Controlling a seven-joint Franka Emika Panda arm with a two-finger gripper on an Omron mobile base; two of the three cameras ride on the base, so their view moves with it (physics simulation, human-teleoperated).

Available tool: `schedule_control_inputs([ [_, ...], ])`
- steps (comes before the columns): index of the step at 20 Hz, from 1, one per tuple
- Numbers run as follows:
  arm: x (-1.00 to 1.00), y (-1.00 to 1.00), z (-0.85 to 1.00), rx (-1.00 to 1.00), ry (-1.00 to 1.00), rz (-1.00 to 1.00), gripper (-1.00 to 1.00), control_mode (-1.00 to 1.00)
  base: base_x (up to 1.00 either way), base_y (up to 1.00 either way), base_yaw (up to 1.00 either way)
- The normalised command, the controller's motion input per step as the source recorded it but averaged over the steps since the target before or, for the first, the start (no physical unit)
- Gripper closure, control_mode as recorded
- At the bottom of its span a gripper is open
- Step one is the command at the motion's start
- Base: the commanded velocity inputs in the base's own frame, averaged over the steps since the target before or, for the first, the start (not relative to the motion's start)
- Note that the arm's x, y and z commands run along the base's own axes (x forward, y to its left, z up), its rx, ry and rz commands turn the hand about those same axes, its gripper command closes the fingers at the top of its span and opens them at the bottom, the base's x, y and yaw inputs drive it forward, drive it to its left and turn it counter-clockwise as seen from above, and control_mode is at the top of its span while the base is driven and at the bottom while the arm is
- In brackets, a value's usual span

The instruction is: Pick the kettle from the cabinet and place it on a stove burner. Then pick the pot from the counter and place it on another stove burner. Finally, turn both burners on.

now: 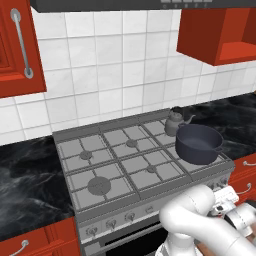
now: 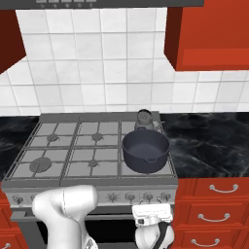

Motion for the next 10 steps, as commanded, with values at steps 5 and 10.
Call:
schedule_control_inputs([
  [5,0.13,0.0,0.11,0.0,-0.09,0.0,-1.0,-1.0,0.0,0.0,0.0],
  [10,0.19,0.0,0.07,0.0,-0.04,0.0,-1.0,-1.0,0.0,0.0,0.0],
])
